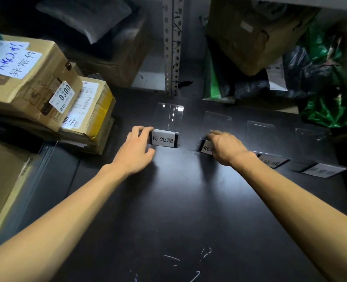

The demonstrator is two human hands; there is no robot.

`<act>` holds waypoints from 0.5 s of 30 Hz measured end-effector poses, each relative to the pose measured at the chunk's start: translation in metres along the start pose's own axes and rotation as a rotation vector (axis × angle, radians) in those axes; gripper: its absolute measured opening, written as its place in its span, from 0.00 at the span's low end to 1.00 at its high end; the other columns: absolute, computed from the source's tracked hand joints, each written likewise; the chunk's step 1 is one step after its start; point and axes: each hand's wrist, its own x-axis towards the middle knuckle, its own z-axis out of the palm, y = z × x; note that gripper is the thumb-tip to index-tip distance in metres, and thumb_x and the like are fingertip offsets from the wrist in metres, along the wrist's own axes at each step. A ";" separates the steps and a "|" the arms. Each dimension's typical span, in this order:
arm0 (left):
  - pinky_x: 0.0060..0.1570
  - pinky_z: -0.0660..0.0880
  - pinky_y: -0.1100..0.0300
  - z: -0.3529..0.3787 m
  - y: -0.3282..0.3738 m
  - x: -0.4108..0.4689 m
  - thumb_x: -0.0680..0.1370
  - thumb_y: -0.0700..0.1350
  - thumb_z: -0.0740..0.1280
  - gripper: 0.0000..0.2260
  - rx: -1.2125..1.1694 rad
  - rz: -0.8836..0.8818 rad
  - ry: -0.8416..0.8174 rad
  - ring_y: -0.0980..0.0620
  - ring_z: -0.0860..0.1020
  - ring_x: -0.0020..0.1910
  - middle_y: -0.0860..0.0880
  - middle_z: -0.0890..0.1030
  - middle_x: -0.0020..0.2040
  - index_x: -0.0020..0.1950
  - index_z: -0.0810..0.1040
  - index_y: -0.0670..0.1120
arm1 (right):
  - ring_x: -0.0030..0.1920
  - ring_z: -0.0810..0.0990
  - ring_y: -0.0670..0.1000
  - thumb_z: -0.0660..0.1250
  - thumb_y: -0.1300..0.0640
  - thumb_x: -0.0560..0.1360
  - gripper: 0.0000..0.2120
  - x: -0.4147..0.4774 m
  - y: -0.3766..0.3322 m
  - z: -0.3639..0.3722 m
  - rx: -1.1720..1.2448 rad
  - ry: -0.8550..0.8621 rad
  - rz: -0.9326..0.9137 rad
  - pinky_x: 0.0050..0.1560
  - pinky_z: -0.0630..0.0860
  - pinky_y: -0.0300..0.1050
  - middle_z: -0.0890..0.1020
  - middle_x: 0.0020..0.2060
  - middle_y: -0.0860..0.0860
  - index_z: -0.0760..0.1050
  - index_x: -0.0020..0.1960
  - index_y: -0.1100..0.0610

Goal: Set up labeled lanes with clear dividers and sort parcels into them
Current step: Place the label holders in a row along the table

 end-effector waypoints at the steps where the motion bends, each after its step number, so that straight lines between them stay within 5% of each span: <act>1: 0.66 0.69 0.49 0.000 -0.001 0.000 0.77 0.43 0.64 0.27 -0.010 -0.002 -0.006 0.45 0.66 0.69 0.47 0.63 0.70 0.75 0.61 0.50 | 0.73 0.67 0.59 0.62 0.61 0.79 0.23 -0.001 0.000 -0.001 0.008 0.000 0.002 0.69 0.69 0.52 0.63 0.78 0.53 0.67 0.74 0.56; 6: 0.66 0.70 0.49 -0.010 0.000 -0.004 0.77 0.44 0.64 0.29 -0.032 0.020 -0.010 0.46 0.65 0.70 0.48 0.61 0.71 0.76 0.59 0.51 | 0.77 0.61 0.56 0.62 0.56 0.79 0.31 -0.013 -0.009 -0.008 0.045 0.050 -0.012 0.74 0.65 0.52 0.59 0.80 0.52 0.57 0.80 0.56; 11: 0.66 0.70 0.50 -0.034 0.010 -0.006 0.77 0.43 0.64 0.23 -0.053 0.116 0.018 0.47 0.69 0.67 0.47 0.68 0.68 0.72 0.68 0.48 | 0.75 0.66 0.53 0.62 0.52 0.81 0.22 -0.029 -0.038 -0.035 0.251 0.193 -0.123 0.72 0.65 0.47 0.69 0.75 0.51 0.70 0.74 0.54; 15: 0.58 0.73 0.55 -0.066 0.025 -0.021 0.77 0.39 0.63 0.15 -0.167 0.156 0.017 0.50 0.77 0.56 0.50 0.81 0.56 0.62 0.77 0.48 | 0.62 0.79 0.49 0.63 0.52 0.80 0.16 -0.053 -0.073 -0.070 0.510 0.259 -0.184 0.60 0.72 0.41 0.81 0.63 0.48 0.78 0.66 0.51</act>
